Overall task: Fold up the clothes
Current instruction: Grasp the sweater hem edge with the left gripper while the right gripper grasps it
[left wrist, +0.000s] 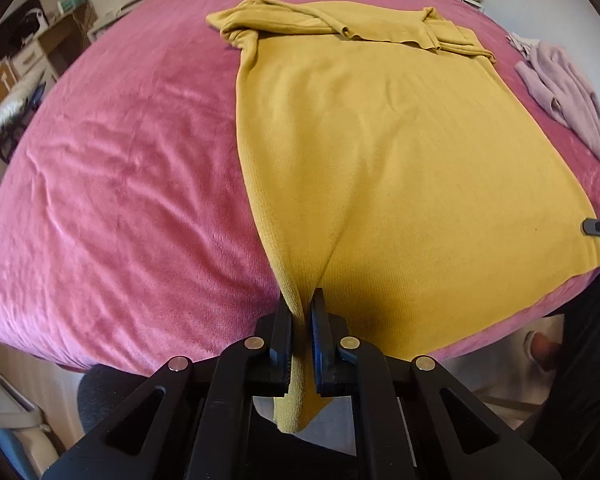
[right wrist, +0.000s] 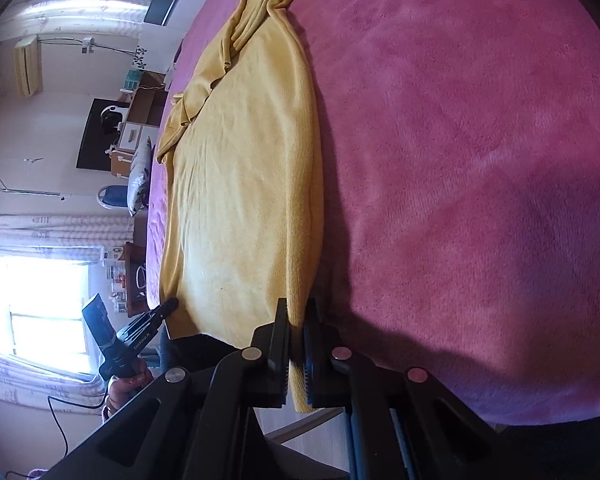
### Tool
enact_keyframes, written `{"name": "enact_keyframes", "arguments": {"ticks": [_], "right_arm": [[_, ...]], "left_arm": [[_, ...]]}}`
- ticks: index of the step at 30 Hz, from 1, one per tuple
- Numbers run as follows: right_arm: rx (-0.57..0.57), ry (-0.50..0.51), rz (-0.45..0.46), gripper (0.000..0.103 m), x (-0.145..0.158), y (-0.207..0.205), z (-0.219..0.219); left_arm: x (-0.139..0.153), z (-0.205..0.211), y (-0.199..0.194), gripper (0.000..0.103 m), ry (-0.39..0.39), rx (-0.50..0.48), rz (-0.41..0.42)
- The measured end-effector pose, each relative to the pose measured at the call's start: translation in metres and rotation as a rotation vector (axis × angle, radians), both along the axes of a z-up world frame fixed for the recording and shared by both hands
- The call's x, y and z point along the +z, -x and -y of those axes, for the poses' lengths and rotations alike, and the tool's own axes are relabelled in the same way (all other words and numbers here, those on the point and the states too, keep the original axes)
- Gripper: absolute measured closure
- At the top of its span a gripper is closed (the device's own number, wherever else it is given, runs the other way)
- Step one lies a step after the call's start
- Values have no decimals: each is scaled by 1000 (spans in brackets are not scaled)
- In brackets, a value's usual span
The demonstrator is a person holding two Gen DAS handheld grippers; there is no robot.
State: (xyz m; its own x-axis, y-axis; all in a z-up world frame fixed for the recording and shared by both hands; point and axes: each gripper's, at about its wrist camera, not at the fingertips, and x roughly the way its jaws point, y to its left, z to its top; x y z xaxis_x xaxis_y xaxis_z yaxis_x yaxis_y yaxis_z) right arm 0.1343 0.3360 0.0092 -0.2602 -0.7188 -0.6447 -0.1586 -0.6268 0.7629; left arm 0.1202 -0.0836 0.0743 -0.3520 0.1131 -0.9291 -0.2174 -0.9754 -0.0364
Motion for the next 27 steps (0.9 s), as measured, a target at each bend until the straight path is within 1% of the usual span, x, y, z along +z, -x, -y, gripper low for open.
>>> {"name": "enact_keyframes", "arguments": {"ticks": [2, 5, 8, 12, 18, 19, 20, 23, 24, 25, 26, 27], "right_arm": [[2, -2, 7, 99, -2, 1, 1], [-5, 25, 12, 99, -9, 2, 4], [42, 9, 0, 99, -4, 2, 10], [103, -13, -16, 99, 6, 2, 15], [127, -30, -34, 99, 22, -2, 5], [123, -21, -32, 99, 24, -3, 2], [121, -16, -31, 99, 25, -4, 0], [114, 1, -38, 99, 30, -9, -2], [112, 11, -43, 99, 31, -11, -3], [114, 1, -52, 99, 33, -12, -2], [111, -35, -64, 99, 34, -12, -1], [113, -69, -81, 96, 33, -9, 0]], "left_arm": [[1, -3, -1, 95, 12, -8, -7], [4, -8, -2, 95, 29, -19, -18], [6, -13, -3, 95, 46, -30, -30], [13, -2, -12, 95, 10, -33, -16], [24, 17, -24, 95, -49, -37, 7], [26, 21, -26, 96, -59, -38, 11], [28, 24, -28, 99, -68, -38, 14], [28, 40, -38, 99, -118, -24, 38], [26, 43, -42, 99, -113, -21, 35], [25, 44, -46, 99, -103, -19, 28], [23, 46, -50, 99, -93, -17, 21], [21, 49, -46, 99, -119, -5, 18]]}}
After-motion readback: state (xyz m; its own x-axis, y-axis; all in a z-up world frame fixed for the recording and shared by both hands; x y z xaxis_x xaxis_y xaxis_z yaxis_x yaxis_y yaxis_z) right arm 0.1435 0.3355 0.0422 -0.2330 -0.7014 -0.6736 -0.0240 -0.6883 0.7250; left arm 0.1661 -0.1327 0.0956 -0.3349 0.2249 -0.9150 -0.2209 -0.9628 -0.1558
